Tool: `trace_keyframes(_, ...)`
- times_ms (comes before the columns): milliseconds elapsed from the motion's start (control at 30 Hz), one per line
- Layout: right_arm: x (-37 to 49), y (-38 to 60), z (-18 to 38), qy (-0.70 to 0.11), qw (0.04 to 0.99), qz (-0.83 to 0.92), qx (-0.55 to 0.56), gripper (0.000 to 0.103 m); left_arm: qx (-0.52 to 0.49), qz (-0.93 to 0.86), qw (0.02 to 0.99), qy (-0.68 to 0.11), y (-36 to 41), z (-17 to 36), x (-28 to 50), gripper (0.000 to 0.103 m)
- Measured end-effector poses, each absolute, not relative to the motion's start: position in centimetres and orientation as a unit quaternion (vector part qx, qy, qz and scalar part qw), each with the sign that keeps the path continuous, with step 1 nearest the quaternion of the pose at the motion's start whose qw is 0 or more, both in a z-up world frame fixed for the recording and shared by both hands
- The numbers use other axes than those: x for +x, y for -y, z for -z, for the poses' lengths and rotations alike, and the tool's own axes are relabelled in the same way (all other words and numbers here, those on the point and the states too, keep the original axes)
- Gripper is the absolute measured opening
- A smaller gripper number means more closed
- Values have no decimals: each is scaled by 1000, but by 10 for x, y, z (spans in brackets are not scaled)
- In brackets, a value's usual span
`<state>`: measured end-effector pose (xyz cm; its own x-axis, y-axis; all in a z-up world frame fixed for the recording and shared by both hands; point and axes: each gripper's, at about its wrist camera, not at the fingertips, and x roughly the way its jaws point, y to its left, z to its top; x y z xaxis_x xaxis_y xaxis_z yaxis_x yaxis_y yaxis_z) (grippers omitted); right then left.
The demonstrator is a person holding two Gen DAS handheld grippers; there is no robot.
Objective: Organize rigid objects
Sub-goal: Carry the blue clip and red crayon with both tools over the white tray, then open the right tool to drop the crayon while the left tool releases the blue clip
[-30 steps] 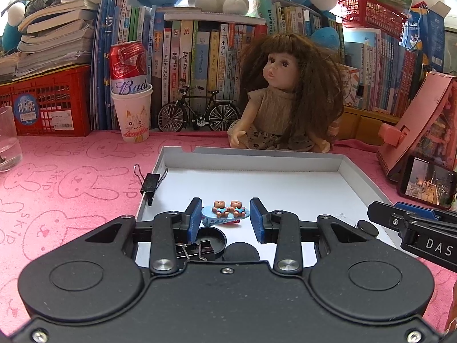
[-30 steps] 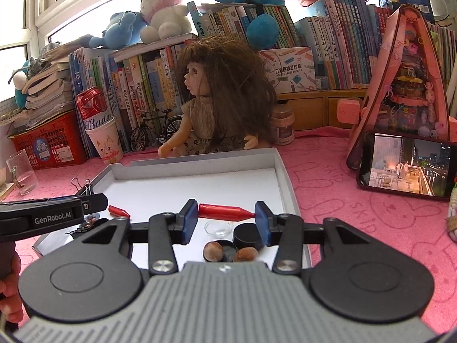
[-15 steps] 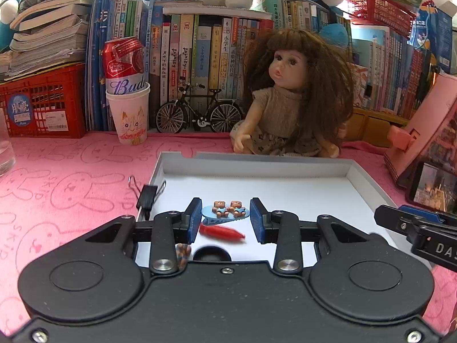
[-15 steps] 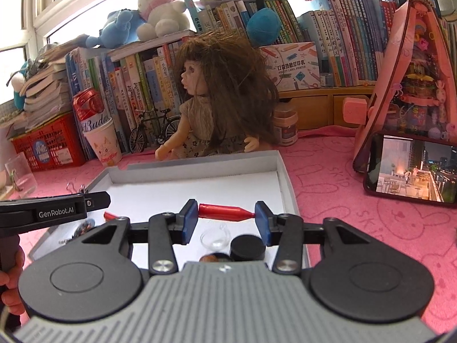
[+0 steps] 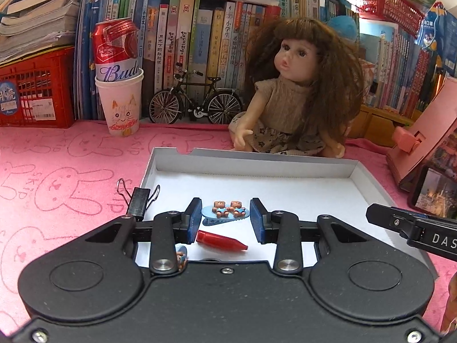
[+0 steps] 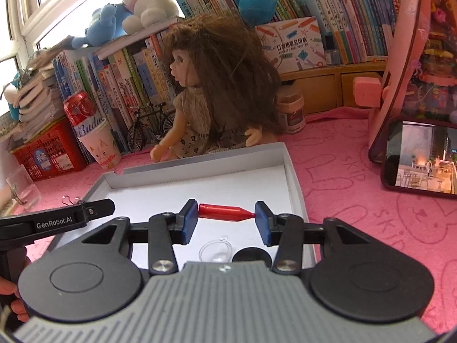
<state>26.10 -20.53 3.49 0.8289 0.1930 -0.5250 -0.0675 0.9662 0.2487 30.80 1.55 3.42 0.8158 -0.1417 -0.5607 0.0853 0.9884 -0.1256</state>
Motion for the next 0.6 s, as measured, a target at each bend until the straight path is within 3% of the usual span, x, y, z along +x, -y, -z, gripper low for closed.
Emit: trace_keyframes(600,277,198,-13,-288,953,-51,82,50,-39,51,950,-305,-19,-14,322,35)
